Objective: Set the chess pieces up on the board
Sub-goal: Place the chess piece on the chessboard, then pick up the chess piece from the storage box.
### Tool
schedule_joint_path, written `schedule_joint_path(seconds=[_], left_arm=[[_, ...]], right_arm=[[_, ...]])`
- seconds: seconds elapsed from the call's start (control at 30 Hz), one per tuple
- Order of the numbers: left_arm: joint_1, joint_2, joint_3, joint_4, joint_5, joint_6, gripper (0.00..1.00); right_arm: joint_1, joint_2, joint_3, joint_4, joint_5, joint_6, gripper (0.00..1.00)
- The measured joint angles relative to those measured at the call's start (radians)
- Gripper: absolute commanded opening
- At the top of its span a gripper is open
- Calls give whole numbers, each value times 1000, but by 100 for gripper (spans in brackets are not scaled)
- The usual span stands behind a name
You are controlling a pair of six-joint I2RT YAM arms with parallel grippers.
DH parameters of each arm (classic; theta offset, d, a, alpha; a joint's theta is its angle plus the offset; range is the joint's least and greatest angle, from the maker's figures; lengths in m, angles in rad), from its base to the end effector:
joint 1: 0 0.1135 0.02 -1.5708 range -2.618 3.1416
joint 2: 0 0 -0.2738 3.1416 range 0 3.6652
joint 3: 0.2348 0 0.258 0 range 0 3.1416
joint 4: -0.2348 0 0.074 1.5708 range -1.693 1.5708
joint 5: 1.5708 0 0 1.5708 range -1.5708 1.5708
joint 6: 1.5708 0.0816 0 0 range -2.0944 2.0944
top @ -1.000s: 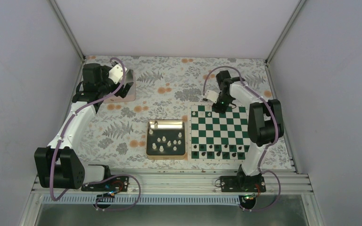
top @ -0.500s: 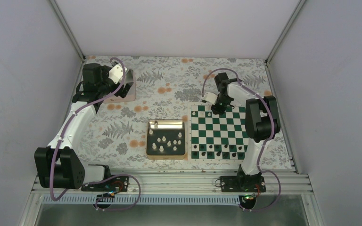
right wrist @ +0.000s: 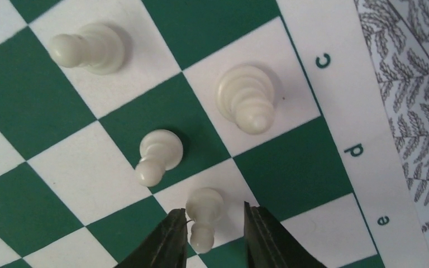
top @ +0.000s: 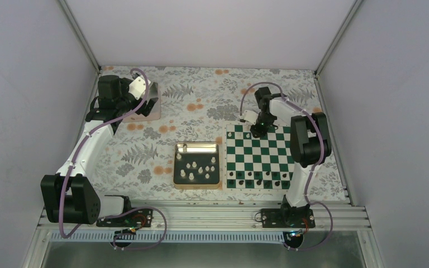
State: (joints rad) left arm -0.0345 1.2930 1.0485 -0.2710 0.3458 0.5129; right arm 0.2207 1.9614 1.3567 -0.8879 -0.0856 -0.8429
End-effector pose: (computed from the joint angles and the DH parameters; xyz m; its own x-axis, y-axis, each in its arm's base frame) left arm 0.3329 -0.0392 0.3000 -0.2687 0.4712 -0.8401 0.5268 0.8020 0.2813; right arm 0.3663 0.0893 0.1186 -0.4795 -0.8699 -0.1156 -0.8757 0.4829 -0.0016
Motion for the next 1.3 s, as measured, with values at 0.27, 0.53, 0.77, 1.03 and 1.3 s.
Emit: schedule_joint_path(seconds=[0.27,0.53,0.77,1.03,1.3], left_arm=[[0,0,0,0,0,0,100],[0,0,0,0,0,0,100],[0,0,0,0,0,0,100],[0,0,0,0,0,0,100],[0,0,0,0,0,0,100]], right_arm=[[-4,-63,68,-53,26,7,32],[184,-190,235,-117,53,39,34],[530,-129,244,-135,16,78,35],[679,-3,244,-134,-16,90,35],[774,58,250,-103,-41,93,35]])
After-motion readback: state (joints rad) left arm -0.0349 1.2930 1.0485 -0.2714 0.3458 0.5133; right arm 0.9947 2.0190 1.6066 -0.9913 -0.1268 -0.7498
